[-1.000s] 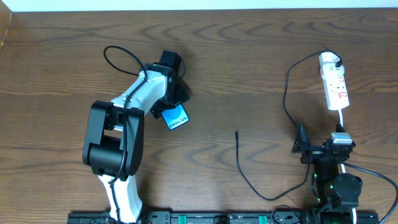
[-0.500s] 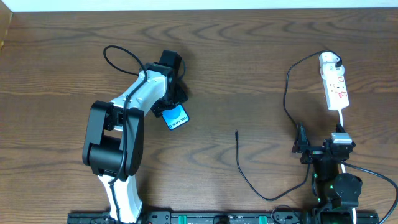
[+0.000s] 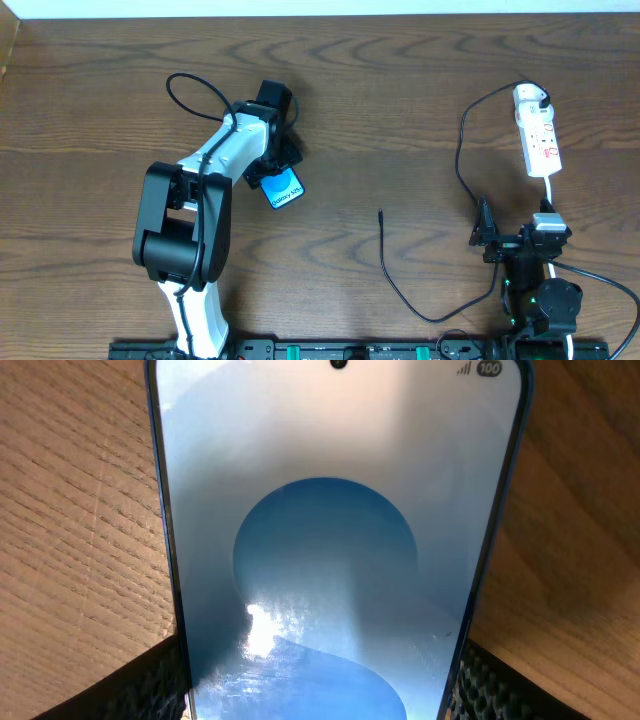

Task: Plug charger to phone and switch on socket
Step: 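Close the left gripper on the phone's long edges, then lift the phone with the left gripper and tilt it upright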

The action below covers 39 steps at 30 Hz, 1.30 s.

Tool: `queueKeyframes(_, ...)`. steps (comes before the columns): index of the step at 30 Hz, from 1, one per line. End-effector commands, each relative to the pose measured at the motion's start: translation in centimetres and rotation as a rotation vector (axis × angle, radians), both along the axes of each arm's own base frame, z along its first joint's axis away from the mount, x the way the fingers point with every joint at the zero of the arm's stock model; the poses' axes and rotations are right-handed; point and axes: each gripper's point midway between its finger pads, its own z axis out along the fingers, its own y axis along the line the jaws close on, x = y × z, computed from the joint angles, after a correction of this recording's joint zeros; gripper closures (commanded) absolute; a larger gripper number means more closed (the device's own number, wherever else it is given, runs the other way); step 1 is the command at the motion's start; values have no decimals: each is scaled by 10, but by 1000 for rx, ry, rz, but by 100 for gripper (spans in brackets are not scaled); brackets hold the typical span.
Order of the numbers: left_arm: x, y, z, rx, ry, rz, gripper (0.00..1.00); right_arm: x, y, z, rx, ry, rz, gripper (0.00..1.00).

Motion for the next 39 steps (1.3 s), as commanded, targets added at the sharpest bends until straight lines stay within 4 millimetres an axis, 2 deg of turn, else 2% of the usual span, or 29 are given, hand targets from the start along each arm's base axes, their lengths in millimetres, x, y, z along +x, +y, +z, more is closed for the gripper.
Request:
queueKeyframes(1,-6,5,-9,17,28,7,80,0,2,-1,9,1,5,1)
queueKeyframes(3,-6,5,-9,17,29,7,91,0,2,-1,9,1,5,1)
queueKeyframes(4,-6,5,-9,17,31,7,93,0,2,-1,9,0,5,1)
queueKeyframes(12,-4,5,-6,16,24,4,93,0,2,-1,9,1,5,1)
queueKeyframes(39,13,1,47,-17,-104,1,93,0,2,-1,9,1,5,1)
